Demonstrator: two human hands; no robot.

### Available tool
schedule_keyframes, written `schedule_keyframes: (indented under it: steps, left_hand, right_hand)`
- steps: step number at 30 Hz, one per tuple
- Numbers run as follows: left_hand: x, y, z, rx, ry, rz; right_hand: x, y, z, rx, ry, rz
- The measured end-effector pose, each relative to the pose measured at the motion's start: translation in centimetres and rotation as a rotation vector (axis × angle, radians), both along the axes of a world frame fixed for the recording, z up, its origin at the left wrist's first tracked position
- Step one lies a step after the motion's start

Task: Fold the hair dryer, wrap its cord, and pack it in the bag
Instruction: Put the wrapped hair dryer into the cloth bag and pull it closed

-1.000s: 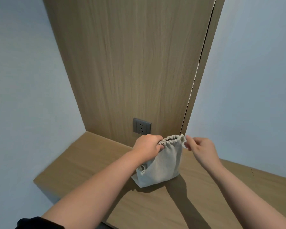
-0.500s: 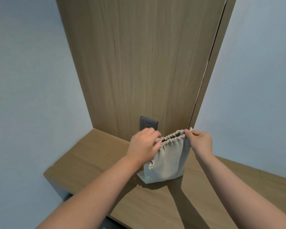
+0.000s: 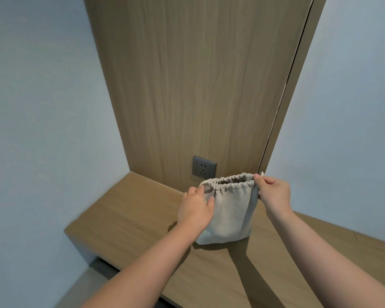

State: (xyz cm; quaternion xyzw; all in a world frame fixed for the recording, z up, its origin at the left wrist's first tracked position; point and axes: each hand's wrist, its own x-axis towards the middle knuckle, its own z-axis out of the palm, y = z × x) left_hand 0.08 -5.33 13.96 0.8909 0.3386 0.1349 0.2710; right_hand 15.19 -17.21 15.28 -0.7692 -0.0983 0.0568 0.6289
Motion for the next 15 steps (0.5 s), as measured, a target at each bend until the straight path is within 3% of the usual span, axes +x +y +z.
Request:
schedule_keyframes:
  steps: [3, 5, 10, 15]
  left_hand:
    - [1.0, 0.0, 0.4, -0.003, 0.047, 0.075]
    - [1.7, 0.1, 0.9, -0.119, 0.046, 0.129]
    - [3.1, 0.3, 1.7, -0.789, -0.450, 0.286]
    - [4.1, 0.4, 3.2, -0.956, -0.673, 0.396]
  right_hand:
    - [0.0, -0.2, -0.3, -0.011, -0.015, 0.021]
    - [-0.1, -0.4, -0.5, -0.011, -0.035, 0.037]
    - [-0.4, -0.5, 0.0, 0.045, 0.032, 0.063]
    - [-0.4, -0.6, 1.3, 0.232, 0.250, 0.070]
